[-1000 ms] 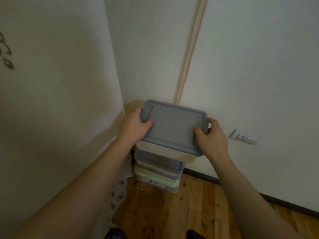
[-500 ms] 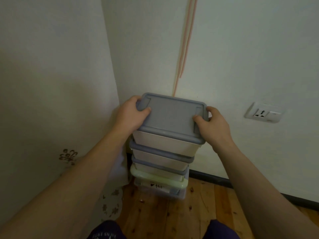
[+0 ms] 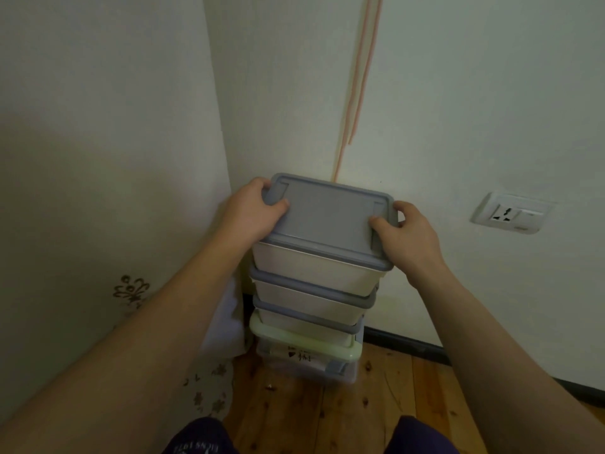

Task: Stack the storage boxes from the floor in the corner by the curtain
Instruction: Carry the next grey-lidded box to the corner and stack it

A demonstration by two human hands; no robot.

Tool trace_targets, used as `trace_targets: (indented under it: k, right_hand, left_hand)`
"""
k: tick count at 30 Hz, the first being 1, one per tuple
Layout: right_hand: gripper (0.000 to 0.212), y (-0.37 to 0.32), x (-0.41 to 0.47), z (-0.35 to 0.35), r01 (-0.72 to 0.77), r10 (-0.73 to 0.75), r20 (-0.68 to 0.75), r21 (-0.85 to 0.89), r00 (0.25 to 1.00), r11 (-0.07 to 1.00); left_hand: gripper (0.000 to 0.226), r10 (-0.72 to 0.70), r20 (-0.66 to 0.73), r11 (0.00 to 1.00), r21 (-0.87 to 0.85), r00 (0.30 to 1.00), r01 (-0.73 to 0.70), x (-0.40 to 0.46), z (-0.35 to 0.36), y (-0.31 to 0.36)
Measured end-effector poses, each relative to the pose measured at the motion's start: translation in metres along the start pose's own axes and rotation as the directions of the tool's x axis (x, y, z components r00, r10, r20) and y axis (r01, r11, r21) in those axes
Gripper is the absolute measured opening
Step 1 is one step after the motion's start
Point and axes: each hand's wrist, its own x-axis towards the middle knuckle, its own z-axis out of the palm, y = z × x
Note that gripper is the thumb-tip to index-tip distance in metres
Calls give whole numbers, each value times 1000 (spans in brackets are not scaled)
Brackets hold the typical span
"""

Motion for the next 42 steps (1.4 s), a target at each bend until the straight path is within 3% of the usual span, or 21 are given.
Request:
trace_targets:
  k: [19,42]
  right_hand:
    - [69,-5,-3,-10,7,11,126,-141,992,990]
    - [67,8,7,-5,90,-81,57,-167,995,982]
  left_hand:
    - [45,32,139,999,29,990,-37,0,-8,-12]
    - [61,1,69,999,-48,998,2,0,-2,-19]
